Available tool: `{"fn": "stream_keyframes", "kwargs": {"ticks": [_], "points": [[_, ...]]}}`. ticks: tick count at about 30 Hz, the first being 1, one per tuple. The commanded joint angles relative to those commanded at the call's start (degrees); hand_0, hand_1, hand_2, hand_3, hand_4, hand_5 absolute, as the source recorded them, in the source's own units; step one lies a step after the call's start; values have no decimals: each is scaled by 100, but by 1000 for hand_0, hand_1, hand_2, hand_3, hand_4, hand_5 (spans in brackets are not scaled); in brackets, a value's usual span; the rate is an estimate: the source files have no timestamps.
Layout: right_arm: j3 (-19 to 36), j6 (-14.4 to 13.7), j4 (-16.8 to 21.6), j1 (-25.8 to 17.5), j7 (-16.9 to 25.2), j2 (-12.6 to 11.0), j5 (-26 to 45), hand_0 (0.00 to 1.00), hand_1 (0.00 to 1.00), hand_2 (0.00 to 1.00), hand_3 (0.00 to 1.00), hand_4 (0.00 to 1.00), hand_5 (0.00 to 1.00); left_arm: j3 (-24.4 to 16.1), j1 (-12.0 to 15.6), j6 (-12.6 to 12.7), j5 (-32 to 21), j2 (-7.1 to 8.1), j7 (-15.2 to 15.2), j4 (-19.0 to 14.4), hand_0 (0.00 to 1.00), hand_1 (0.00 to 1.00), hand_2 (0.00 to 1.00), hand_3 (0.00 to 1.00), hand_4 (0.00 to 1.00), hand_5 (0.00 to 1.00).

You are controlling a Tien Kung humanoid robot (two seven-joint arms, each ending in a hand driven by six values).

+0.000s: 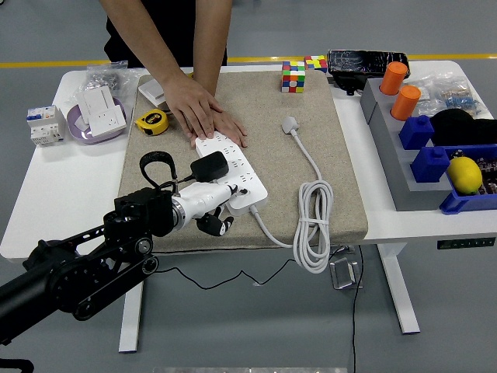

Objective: Pick up the plug,place it near the board,insert it into the board,press the button

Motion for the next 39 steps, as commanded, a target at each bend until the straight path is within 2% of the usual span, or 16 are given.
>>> {"fn": "stream_keyframes", "kwargs": {"ticks": [8,13,20,22,23,25,28,29,34,35,36,39], "points": [[12,0,2,3,1,9,0,888,832,792,786,998,986,73,-19,-74,27,0,-1,52,122,69,166,912,446,134],[15,-1,1,1,-1,13,-1,886,831,792,786,998,988,-19,3,-26,133,2,-8,-11,122,69,166,910,446,135],[37,-3,-1,9,-7,23,-12,888,833,792,786,998,988,-358,109,-25,655,75,8,-423,123,69,166,905,444,135],[44,-3,2,7,-9,27,-21,888,833,792,786,998,988,-563,208,76,867,84,-5,-631,123,69,166,905,444,135],[43,-3,1,6,-10,29,-21,888,831,792,785,998,988,-672,261,152,941,87,-30,-740,198,116,217,704,657,287],[41,-4,-1,1,-11,31,-21,888,831,792,785,998,988,-923,382,315,1032,82,-129,-946,198,116,217,704,657,287],[57,-6,3,-18,-12,37,-35,888,831,792,785,998,988,-1499,682,679,743,29,-321,-1298,198,116,217,704,657,287],[58,-6,1,-24,-13,38,-35,887,832,791,785,998,988,-1645,753,770,642,14,-389,-1374,356,304,331,571,998,578],[65,-3,-8,-63,-16,45,-27,887,832,791,785,998,988,-2518,1250,1321,-515,-117,-1180,-1731,356,304,331,571,998,578],[68,-2,-8,-65,-15,47,-29,887,829,791,785,998,988,-2671,1348,1406,-776,-155,-1349,-1751,914,918,885,839,998,675],[75,-1,-8,-64,-14,49,-31,887,829,791,785,998,988,-2792,1422,1486,-1036,-193,-1490,-1754,914,918,885,839,998,675],[105,2,1,-65,-5,62,-44,887,829,791,785,998,988,-3326,1813,1668,-1744,-538,-1896,-1703,914,918,885,839,998,675]]}}
